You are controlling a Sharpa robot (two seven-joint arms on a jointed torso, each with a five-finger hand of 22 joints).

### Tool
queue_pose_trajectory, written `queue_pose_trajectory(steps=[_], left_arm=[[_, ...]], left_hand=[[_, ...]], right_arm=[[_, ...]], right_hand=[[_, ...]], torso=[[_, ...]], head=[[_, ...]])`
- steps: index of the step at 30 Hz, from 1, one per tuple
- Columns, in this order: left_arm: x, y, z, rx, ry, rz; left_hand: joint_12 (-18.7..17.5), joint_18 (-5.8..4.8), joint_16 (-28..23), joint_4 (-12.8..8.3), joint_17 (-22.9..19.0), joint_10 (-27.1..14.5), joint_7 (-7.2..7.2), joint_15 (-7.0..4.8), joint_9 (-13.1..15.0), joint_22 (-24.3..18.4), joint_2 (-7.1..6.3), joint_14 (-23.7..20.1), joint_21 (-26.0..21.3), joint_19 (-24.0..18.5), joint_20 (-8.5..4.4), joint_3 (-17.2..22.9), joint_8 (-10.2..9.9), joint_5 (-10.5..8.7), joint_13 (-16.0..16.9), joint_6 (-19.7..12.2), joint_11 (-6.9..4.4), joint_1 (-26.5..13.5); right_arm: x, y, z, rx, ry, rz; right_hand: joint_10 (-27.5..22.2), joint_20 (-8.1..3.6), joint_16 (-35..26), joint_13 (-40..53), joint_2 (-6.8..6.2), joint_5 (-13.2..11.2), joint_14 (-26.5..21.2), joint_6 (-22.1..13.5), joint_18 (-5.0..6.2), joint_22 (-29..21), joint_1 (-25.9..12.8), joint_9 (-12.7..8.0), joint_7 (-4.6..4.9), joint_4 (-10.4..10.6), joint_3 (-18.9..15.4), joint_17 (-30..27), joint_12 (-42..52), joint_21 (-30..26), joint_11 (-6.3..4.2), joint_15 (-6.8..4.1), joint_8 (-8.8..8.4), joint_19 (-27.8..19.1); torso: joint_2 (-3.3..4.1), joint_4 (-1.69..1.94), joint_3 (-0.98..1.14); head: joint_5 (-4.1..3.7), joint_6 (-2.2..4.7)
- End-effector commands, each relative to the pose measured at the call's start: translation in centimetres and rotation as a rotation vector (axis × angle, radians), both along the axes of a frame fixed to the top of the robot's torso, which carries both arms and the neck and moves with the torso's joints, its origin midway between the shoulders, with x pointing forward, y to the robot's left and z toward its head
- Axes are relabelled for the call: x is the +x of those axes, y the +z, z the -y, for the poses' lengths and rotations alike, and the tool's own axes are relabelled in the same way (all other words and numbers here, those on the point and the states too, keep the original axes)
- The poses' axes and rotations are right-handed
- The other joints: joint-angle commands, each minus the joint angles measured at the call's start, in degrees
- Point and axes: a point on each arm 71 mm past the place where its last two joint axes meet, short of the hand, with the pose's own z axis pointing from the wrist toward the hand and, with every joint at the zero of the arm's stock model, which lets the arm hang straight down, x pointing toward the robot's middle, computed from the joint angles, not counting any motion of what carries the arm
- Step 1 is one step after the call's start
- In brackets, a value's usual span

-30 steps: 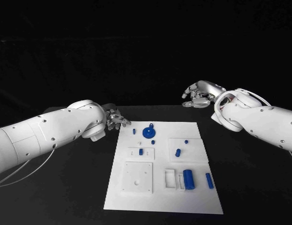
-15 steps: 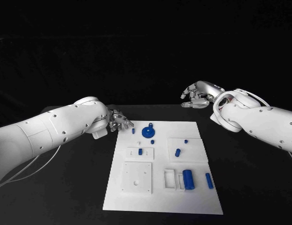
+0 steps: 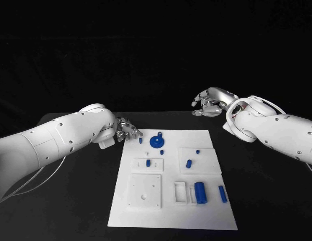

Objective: Assemble the parts on the task board

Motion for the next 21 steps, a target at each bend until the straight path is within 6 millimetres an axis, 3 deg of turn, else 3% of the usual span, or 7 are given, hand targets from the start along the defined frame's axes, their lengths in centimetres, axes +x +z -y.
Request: queue_pose_trajectory(steps=[1, 21], left_arm=[[0.03, 0.05, 0.39, -0.012, -0.021, -0.010], [0.50, -0.22, 0.88, 0.000, -0.025, -0.028]], left_hand=[[-0.1, -0.55, -0.2, 0.3, -0.1, -0.4, 0.13, 0.03, -0.1, 0.1, 0.21, -0.2, -0.2, -0.2, -7.91, -0.1, 0.0, -0.34, 0.1, -0.2, 0.07, -0.4], [0.1, -0.43, 0.2, -0.7, -0.2, -0.3, 0.00, -0.09, 0.0, 0.4, 1.52, -0.1, -0.2, -0.2, -7.95, -0.7, 0.4, -0.31, 0.3, 0.0, -0.06, 0.2]], right_arm=[[-0.02, 0.07, -0.19, -0.005, 0.010, 0.005], [-0.02, 0.07, -0.49, -0.005, 0.017, 0.004]], right_hand=[[-0.1, -0.35, -0.3, -0.1, -0.42, 0.4, -0.2, -0.1, 3.05, 0.8, 0.0, -0.1, 0.38, 0.3, 0.0, -0.1, 0.0, -0.2, 0.05, -0.21, -0.20, -0.2], [-0.1, -0.36, -0.3, -0.1, -0.41, 0.4, -0.2, -0.1, 3.05, 0.8, 0.1, -0.1, 0.38, 0.3, 0.0, -0.1, 0.0, -0.2, 0.05, -0.21, -0.19, -0.1]], torso=[[0.10, 0.03, -0.05], [0.13, -0.03, -0.10]], head=[[0.03, 0.00], [0.05, 0.02]])
